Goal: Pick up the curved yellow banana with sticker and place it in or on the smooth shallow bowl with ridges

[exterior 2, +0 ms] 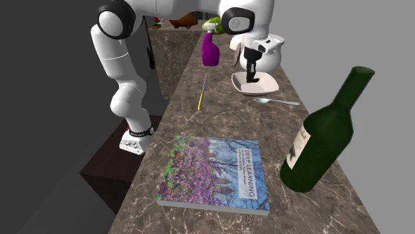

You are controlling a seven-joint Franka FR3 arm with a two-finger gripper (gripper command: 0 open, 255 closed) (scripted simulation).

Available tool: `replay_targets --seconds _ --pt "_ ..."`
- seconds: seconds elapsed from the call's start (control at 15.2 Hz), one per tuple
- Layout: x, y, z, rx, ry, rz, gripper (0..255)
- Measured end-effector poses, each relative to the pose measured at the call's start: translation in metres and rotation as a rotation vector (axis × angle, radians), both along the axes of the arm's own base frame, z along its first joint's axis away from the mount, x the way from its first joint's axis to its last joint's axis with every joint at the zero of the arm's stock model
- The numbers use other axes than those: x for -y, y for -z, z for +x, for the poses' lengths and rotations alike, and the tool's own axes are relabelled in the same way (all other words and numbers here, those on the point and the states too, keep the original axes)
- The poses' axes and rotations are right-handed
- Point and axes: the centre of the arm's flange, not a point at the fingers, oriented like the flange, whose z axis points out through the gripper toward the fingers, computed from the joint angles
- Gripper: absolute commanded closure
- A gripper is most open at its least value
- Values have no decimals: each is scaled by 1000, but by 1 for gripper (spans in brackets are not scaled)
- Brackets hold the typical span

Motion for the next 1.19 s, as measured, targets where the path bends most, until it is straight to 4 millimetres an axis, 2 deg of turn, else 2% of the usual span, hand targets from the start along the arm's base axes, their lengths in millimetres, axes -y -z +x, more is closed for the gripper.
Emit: replay_targets --seconds 0.26,0.33,0.73,0.79,0.99,1.19 --pt "0 0 0 0 0 0 255" --pt "0 0 0 0 0 0 0" --pt "0 0 0 0 0 0 0" --pt "1 -5 0 0 0 0 0" --pt "10 -37 1 2 0 0 0" --pt "9 -48 -1 1 0 0 0"
